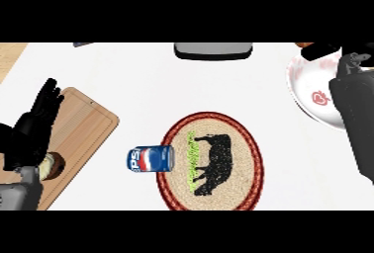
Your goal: Pick the squash from the placemat and place it in the bowl
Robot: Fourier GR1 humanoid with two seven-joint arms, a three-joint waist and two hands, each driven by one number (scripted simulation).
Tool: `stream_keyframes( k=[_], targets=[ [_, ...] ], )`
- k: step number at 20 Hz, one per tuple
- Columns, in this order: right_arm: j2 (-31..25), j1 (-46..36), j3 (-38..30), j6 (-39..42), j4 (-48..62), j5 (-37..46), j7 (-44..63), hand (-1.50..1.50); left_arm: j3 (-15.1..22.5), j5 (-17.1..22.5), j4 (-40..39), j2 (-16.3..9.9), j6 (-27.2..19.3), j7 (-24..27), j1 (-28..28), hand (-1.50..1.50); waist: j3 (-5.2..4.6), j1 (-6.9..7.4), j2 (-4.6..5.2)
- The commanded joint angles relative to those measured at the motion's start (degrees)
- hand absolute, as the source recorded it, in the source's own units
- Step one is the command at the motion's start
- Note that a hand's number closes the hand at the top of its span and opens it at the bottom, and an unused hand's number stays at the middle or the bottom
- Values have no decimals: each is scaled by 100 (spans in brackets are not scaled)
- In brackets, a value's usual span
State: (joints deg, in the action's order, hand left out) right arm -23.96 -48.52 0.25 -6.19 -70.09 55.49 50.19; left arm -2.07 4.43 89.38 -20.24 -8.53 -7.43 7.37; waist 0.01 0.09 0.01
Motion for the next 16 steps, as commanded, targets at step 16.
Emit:
stream_keyframes(
  k=[16],
  targets=[
    [-769, 353, -1570, -612, 3492, -928, -2129, 150, -201, -60, 22, 91, 208, -77, 109, 0, 7, 93, 36]
  ],
)
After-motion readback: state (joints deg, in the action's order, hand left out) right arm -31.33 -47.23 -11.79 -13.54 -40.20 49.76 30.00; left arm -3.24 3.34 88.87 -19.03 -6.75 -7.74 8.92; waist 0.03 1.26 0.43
